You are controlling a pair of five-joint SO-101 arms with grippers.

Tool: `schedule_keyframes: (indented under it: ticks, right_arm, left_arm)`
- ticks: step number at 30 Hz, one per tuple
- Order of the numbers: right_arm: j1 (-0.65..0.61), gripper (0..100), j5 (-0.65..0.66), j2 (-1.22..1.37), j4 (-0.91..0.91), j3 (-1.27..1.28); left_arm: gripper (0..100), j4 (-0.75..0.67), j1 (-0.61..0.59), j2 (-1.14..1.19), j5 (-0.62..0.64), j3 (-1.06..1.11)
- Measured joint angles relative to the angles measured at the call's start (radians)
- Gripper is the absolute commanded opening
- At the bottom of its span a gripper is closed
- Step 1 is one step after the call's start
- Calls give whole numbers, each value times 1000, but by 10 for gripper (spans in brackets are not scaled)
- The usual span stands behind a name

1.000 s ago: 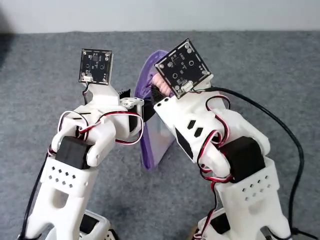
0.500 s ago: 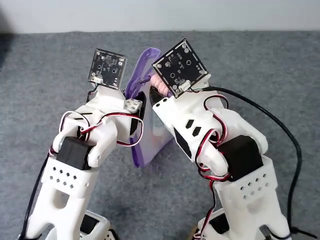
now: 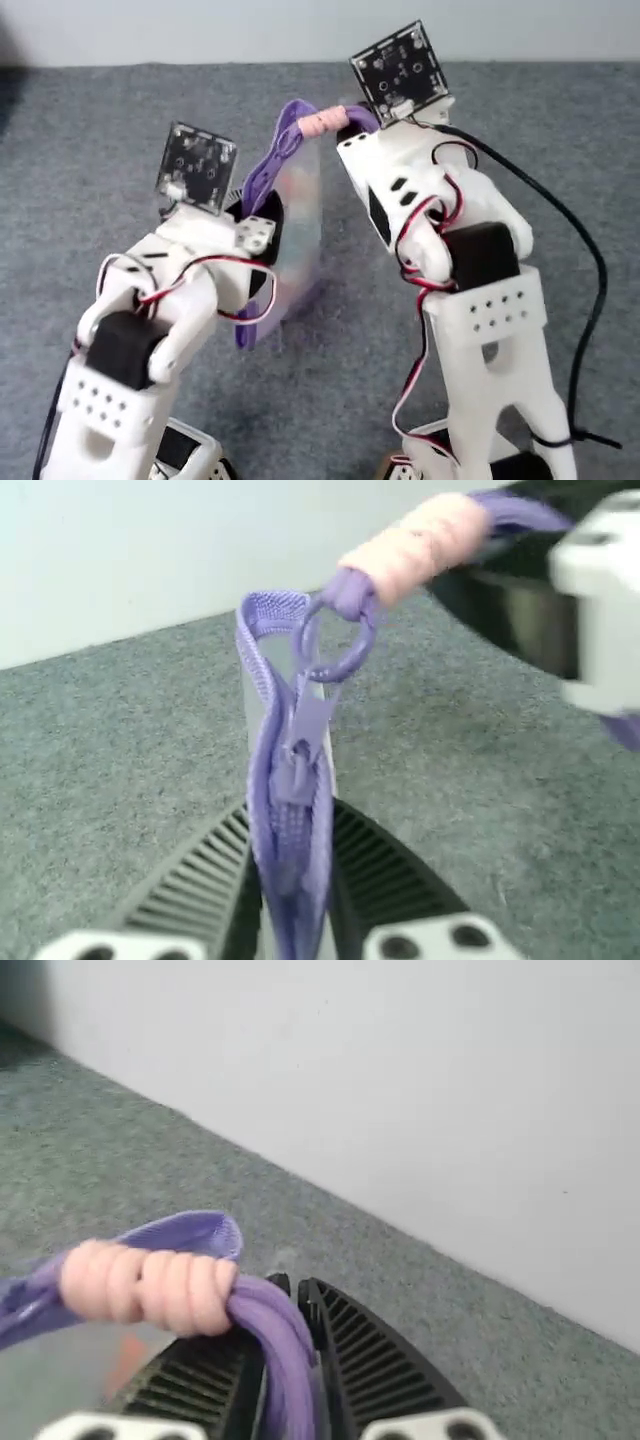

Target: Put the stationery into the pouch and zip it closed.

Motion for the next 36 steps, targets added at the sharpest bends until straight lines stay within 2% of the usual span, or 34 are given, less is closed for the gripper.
schedule_keyframes:
  ticks: [18, 23, 29, 36]
  right_arm:
    - [54, 7, 0, 83, -91, -2]
    - [32, 17, 0, 83, 63, -2]
    - [-60, 191, 0, 37, 307, 0]
    - [-120, 110, 17, -40, 345, 0]
  left_arm:
    - [11, 31, 2, -77, -5, 0]
    - [11, 31, 2, -78, -5, 0]
    - [11, 31, 2, -81, -5, 0]
    - [11, 31, 2, -81, -2, 0]
